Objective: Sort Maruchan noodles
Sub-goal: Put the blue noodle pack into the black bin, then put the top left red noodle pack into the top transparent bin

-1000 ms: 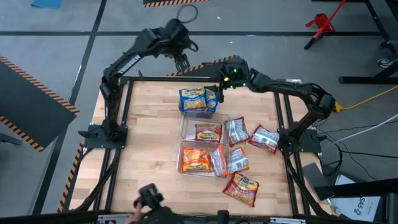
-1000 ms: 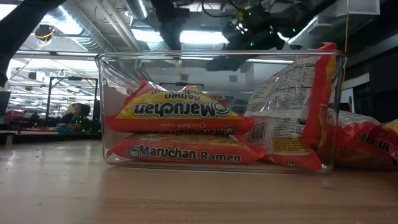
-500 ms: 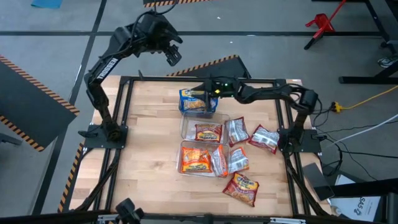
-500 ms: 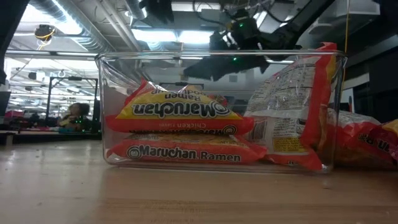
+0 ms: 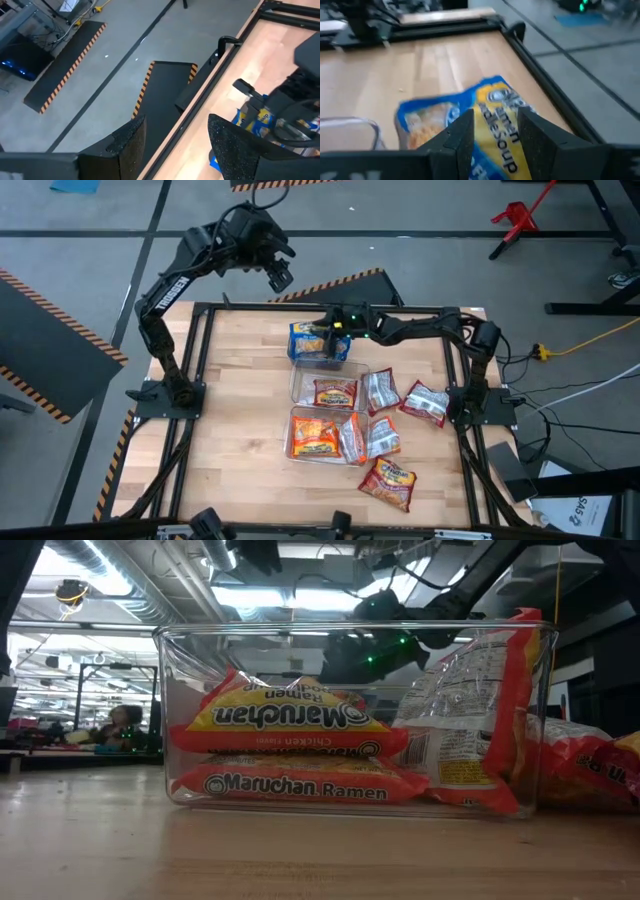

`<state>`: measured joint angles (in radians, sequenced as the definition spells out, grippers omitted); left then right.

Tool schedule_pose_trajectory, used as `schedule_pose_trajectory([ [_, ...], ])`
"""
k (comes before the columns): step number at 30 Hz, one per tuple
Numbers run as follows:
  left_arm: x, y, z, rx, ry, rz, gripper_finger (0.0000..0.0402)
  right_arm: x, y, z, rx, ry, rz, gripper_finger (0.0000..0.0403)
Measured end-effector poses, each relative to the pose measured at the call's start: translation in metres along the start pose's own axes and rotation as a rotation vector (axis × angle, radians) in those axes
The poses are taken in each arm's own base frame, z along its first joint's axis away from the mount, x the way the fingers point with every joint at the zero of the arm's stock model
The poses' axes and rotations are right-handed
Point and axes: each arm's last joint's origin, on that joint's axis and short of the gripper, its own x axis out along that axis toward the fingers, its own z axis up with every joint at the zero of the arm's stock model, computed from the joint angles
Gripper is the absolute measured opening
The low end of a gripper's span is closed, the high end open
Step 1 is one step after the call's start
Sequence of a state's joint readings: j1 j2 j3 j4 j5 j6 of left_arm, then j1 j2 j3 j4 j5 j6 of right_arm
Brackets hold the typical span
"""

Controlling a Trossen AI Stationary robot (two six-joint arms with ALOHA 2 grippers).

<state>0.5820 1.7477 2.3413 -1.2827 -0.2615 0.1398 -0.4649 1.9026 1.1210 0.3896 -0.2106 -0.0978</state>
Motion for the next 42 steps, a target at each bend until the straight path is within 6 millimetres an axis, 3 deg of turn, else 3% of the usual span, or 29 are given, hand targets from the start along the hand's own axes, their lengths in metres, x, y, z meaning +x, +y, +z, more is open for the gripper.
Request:
schedule_pose_trajectory([
  [23,-0.005,-0.018,0.002,0.029,-0.018,-0.064,0.0208,0.0,0.0,-0.017,0.095,0.156,-0.032,0.0138],
  [30,-0.005,-0.019,0.002,0.03,-0.01,-0.065,0.0208,-0.008,0.001,-0.001,0.082,0.093,-0.04,0.0138],
  [37,-0.005,-0.021,-0.003,0.038,0.042,-0.078,0.0208,-0.049,0.005,0.042,0.026,0.012,-0.036,0.0138],
  [42,-0.008,-0.03,-0.008,0.048,0.081,-0.212,0.0208,-0.125,0.015,0.076,-0.066,0.074,-0.061,0.0138],
])
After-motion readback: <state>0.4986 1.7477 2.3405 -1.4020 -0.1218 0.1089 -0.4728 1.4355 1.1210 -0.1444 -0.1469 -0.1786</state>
